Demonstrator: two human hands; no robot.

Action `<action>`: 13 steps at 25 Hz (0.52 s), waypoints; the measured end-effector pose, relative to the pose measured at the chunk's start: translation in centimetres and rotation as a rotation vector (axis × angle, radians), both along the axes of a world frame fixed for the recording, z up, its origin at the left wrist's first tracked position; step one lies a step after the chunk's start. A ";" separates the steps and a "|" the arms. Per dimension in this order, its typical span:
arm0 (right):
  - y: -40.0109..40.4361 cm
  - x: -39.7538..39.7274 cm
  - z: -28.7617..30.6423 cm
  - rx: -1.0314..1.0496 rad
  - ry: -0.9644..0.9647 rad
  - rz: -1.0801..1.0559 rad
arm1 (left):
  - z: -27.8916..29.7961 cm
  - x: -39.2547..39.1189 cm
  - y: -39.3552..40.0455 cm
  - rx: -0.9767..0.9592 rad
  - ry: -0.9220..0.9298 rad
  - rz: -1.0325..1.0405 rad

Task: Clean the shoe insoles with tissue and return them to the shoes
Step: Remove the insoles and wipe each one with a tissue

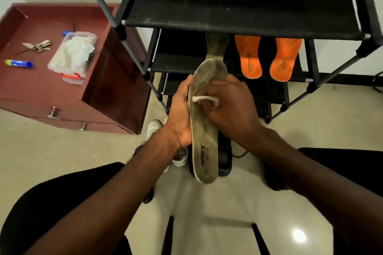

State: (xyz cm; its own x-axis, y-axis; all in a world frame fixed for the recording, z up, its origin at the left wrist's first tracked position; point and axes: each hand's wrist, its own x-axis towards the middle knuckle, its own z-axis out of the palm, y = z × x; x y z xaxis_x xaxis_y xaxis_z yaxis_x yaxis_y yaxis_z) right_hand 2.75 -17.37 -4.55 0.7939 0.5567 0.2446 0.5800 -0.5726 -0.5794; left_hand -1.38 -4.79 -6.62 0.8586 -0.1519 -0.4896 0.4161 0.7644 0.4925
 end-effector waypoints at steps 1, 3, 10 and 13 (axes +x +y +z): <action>0.2 -0.8 0.0 0.033 0.024 0.079 | 0.1 0.0 0.2 -0.016 -0.001 0.014; -0.5 -1.6 0.3 -0.012 0.022 0.183 | 0.0 0.0 0.7 -0.039 0.001 0.035; 0.0 -0.6 0.4 0.075 0.167 0.200 | -0.4 0.0 0.6 -0.013 -0.002 0.081; -1.2 0.1 0.8 0.137 0.305 0.224 | 0.0 -0.1 1.1 0.033 -0.030 0.074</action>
State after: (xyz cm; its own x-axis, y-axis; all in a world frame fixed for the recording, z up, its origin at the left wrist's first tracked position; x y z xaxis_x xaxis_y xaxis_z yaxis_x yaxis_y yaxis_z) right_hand 2.86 -18.55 -3.70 0.7043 0.7027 0.1004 0.4709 -0.3567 -0.8069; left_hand -1.52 -3.67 -6.61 0.8812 -0.0713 -0.4674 0.3435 0.7758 0.5293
